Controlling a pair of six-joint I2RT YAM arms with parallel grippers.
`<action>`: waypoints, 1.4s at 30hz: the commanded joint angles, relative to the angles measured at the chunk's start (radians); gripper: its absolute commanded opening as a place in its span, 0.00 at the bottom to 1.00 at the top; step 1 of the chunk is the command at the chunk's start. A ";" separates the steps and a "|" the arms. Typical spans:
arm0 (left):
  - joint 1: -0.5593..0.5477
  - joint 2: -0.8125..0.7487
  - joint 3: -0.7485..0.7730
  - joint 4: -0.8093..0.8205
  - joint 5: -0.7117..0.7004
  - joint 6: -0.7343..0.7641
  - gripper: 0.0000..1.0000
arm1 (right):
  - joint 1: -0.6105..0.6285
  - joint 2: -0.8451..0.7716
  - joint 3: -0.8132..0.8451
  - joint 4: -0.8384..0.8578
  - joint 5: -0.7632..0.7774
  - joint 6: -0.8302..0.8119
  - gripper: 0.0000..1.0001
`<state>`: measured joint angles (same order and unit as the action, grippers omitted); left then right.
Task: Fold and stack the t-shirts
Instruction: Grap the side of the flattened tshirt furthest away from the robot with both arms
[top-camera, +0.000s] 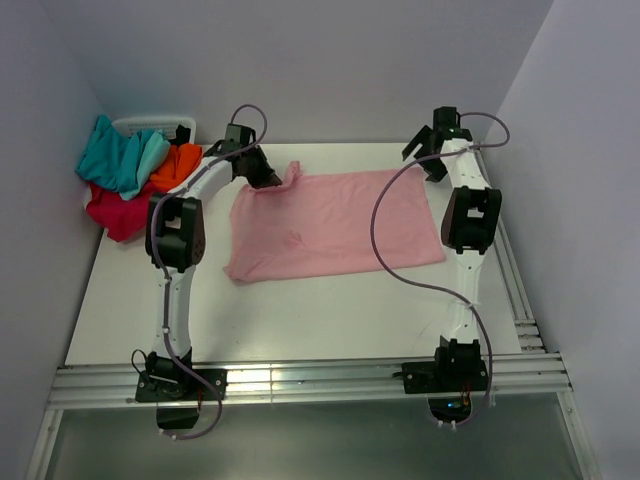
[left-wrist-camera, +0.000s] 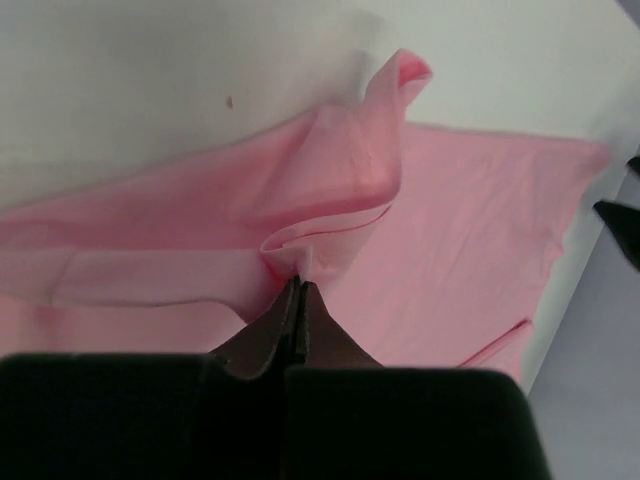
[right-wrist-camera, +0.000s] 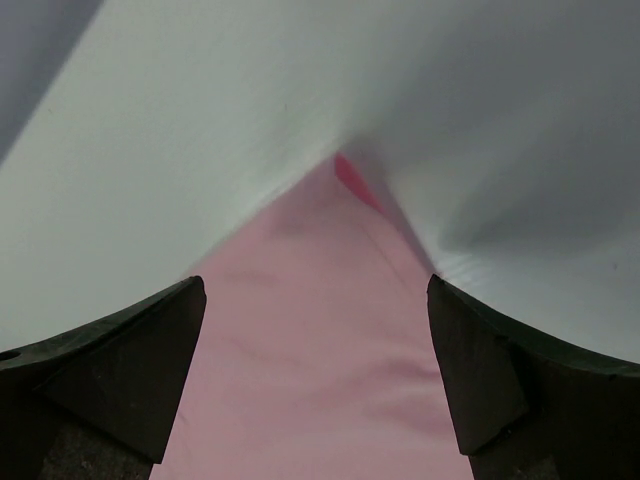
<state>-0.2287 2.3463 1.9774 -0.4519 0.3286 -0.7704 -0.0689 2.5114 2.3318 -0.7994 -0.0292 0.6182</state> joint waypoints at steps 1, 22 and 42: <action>-0.007 -0.100 -0.043 -0.054 -0.023 0.043 0.00 | -0.048 0.007 0.064 0.121 0.002 0.040 0.98; -0.066 -0.196 -0.206 -0.001 -0.074 -0.021 0.00 | -0.012 0.165 0.170 0.088 -0.120 0.183 0.76; -0.029 -0.237 -0.221 -0.005 -0.089 0.005 0.00 | -0.003 0.061 0.077 0.063 -0.086 0.153 0.00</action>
<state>-0.2832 2.1681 1.6970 -0.4709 0.2413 -0.7792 -0.0662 2.6534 2.4264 -0.7055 -0.1326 0.7921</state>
